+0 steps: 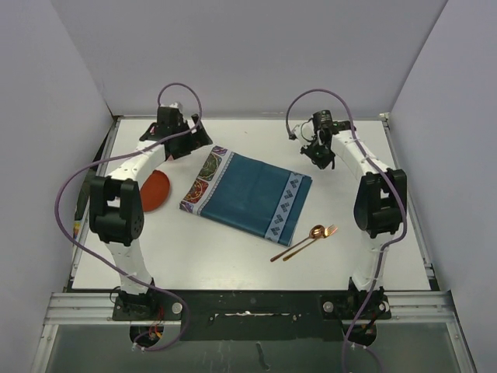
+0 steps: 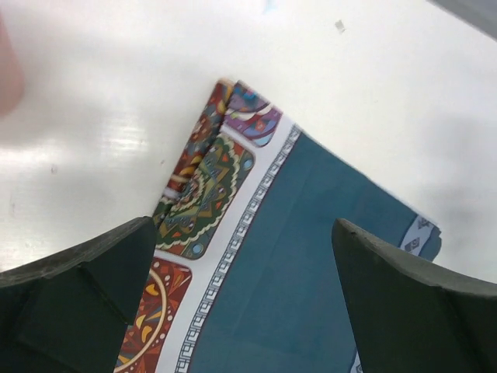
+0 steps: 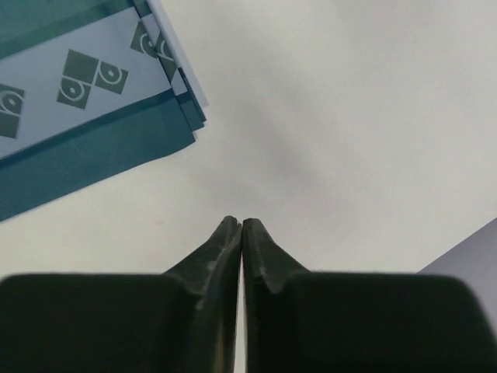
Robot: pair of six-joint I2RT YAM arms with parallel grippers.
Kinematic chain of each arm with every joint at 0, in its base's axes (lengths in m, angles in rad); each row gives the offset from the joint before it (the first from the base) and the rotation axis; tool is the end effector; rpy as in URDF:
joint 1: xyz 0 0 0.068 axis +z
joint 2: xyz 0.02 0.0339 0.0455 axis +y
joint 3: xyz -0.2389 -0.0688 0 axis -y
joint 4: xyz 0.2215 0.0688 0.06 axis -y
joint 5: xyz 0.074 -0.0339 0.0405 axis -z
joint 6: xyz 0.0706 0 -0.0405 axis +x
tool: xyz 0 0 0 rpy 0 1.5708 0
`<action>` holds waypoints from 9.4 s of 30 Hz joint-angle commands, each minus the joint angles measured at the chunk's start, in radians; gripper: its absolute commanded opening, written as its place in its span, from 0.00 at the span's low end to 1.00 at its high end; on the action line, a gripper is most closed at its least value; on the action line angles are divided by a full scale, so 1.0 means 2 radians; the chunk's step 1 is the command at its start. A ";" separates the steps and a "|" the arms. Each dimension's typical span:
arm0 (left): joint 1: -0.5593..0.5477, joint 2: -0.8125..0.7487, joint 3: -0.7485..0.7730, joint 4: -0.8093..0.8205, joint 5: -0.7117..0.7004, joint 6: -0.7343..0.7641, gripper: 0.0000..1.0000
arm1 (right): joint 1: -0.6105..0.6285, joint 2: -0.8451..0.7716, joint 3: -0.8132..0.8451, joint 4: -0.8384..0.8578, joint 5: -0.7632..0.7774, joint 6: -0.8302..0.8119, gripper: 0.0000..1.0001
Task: Set the dinner table for one person
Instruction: Fold the napkin at the center of the board.
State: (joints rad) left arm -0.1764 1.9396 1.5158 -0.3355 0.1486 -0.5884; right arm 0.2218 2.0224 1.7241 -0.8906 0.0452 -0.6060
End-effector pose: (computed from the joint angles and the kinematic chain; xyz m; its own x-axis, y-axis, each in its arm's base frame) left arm 0.4284 -0.0870 0.2009 -0.7188 -0.4294 -0.5468 -0.1439 0.8613 -0.4874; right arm 0.3982 0.0865 0.1866 -0.6282 -0.7250 -0.2824 -0.6827 0.6878 -0.2467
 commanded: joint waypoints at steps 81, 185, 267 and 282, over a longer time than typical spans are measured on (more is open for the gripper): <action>-0.001 -0.144 -0.036 -0.290 -0.036 0.088 0.98 | 0.101 -0.073 -0.093 -0.177 -0.191 0.019 0.00; 0.017 0.036 -0.026 -0.086 0.044 0.014 0.98 | 0.111 -0.089 -0.099 -0.163 -0.040 -0.075 0.00; -0.048 0.077 0.165 -0.058 0.101 -0.037 0.98 | 0.064 0.053 0.084 -0.247 -0.013 -0.016 0.00; -0.117 0.075 0.070 0.002 0.182 -0.084 0.98 | 0.215 -0.045 -0.108 -0.391 -0.050 -0.080 0.00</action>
State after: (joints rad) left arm -0.3668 2.1262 1.7020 -0.4145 0.4461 -0.7315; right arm 0.6617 1.8908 1.5215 -1.6165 0.0109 -0.7277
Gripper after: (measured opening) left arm 0.979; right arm 0.021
